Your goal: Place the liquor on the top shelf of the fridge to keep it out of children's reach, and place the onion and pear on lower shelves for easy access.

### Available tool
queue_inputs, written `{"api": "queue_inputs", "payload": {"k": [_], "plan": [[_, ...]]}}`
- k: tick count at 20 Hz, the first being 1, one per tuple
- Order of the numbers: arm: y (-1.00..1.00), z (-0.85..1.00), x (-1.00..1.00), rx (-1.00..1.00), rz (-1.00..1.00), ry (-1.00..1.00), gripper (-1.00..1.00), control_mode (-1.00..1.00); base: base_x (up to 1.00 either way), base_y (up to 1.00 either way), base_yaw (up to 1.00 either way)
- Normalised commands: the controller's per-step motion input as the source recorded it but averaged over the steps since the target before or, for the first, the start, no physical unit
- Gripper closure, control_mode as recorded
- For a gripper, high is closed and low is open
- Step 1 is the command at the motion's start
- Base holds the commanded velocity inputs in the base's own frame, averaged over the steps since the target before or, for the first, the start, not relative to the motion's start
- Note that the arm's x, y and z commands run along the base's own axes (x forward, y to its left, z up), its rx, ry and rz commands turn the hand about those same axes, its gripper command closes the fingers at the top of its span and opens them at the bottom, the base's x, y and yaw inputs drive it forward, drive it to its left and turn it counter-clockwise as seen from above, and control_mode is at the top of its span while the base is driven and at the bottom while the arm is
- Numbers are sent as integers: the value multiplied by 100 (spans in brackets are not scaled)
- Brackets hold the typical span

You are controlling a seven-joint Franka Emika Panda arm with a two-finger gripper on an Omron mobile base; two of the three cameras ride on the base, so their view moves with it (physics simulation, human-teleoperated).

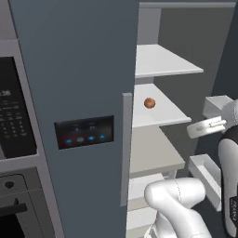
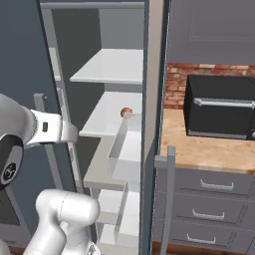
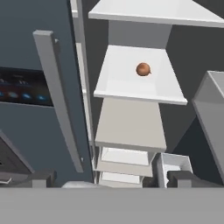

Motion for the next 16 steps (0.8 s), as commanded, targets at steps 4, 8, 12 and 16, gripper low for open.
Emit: {"api": "queue_inputs", "payload": {"k": [4,8,12,16], "plan": [[0,0,0,0,0,0,-100,100,-91,-28,-1],[0,0,0,0,0,0,-100,100,-77,-71,-11],[0,0,0,0,0,0,-100,100,-5,-99,-14],[0,0,0,0,0,0,-100,100,0,-100,-11]]}}
